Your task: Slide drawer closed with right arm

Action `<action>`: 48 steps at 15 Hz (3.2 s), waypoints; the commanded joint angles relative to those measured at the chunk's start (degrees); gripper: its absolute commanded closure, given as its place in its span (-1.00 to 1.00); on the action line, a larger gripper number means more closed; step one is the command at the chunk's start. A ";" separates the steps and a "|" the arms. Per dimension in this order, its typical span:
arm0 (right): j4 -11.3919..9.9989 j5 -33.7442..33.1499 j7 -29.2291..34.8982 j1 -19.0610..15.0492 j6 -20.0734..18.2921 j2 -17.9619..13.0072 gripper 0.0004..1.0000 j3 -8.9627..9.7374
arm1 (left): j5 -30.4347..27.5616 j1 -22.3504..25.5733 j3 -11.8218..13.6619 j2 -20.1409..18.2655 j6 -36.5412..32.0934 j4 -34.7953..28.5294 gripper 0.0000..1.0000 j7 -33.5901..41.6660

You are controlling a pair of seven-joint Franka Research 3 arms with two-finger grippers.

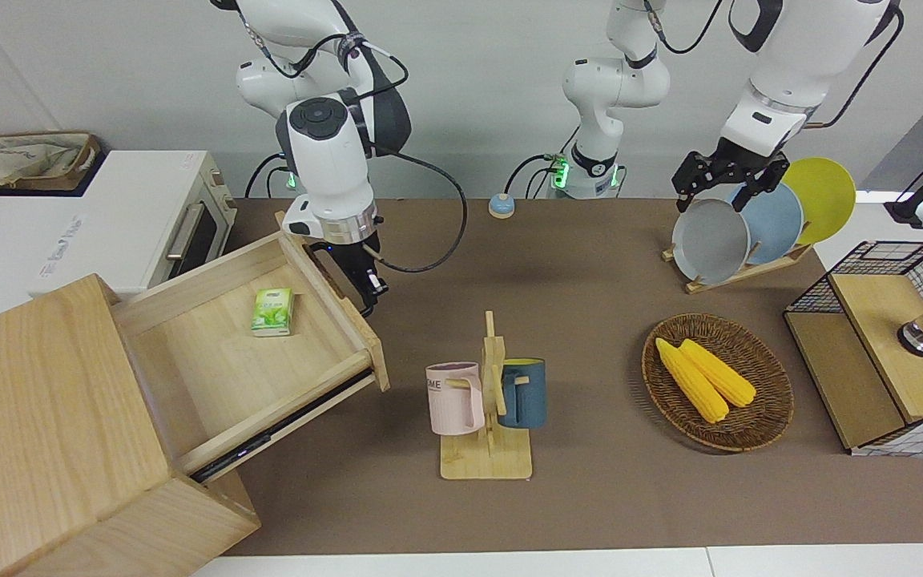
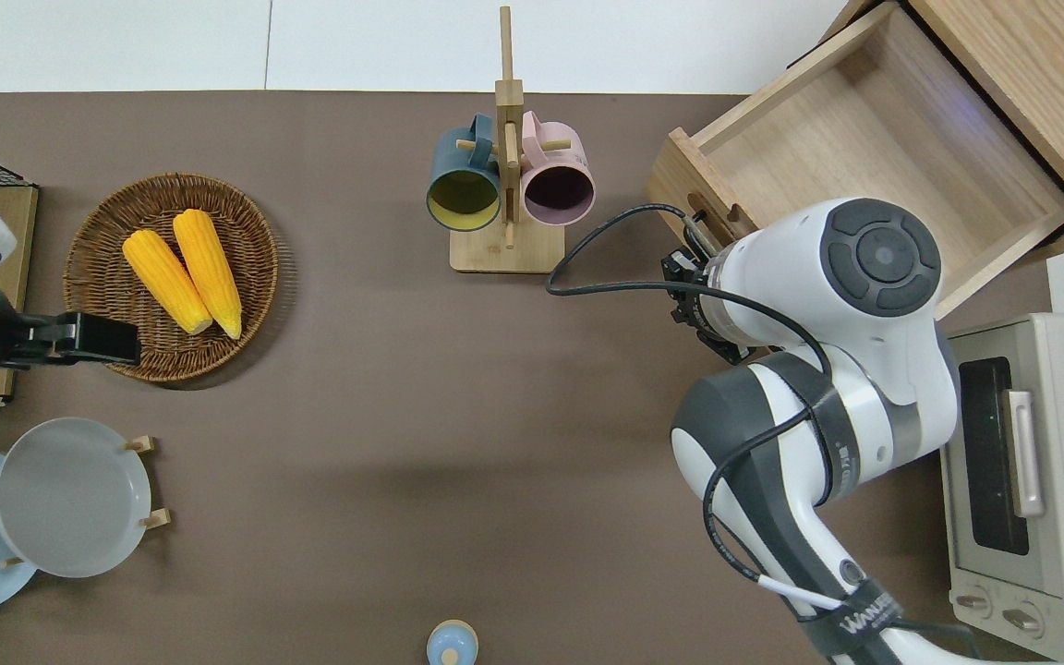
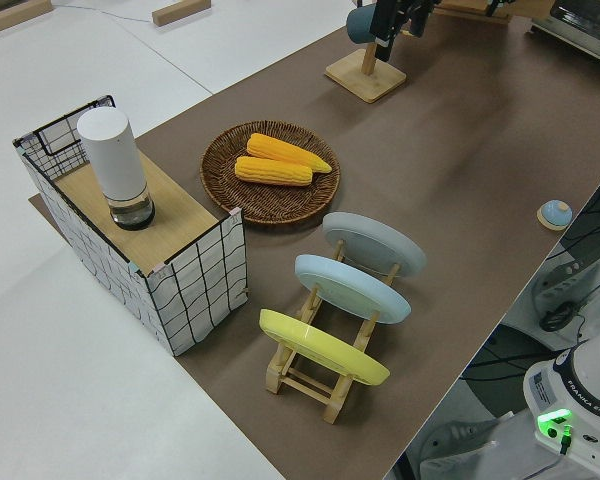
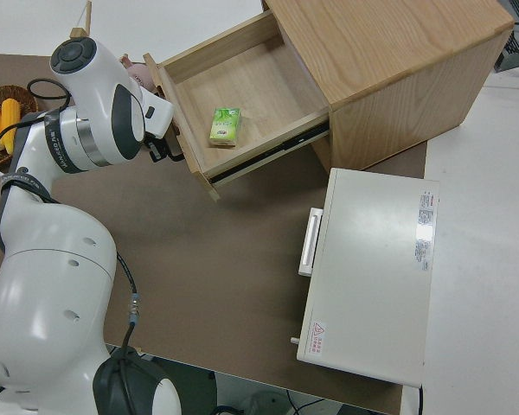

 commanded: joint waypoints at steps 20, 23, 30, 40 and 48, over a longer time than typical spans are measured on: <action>3.24 -4.16 -13.77 -5.20 3.35 2.34 1.00 -6.10 | 0.73 -0.21 0.21 -0.48 -0.82 0.12 -1.00 0.08; 4.29 -2.32 -17.63 -6.08 3.35 2.95 1.00 -7.15 | 0.73 -0.21 0.21 -0.48 -0.82 0.12 -1.00 0.08; 6.76 -0.91 -21.32 -8.37 6.60 5.06 1.00 -9.70 | 0.73 -0.21 0.21 -0.48 -0.82 0.21 -1.00 0.08; 7.11 3.84 -30.74 -10.04 10.28 6.29 1.00 -15.41 | 0.73 -0.21 0.21 -0.48 -0.82 0.12 -0.99 0.08; 8.87 4.02 -34.08 -11.01 11.70 7.43 1.00 -16.82 | 0.73 -0.21 0.21 -0.48 -0.82 0.12 -1.00 0.08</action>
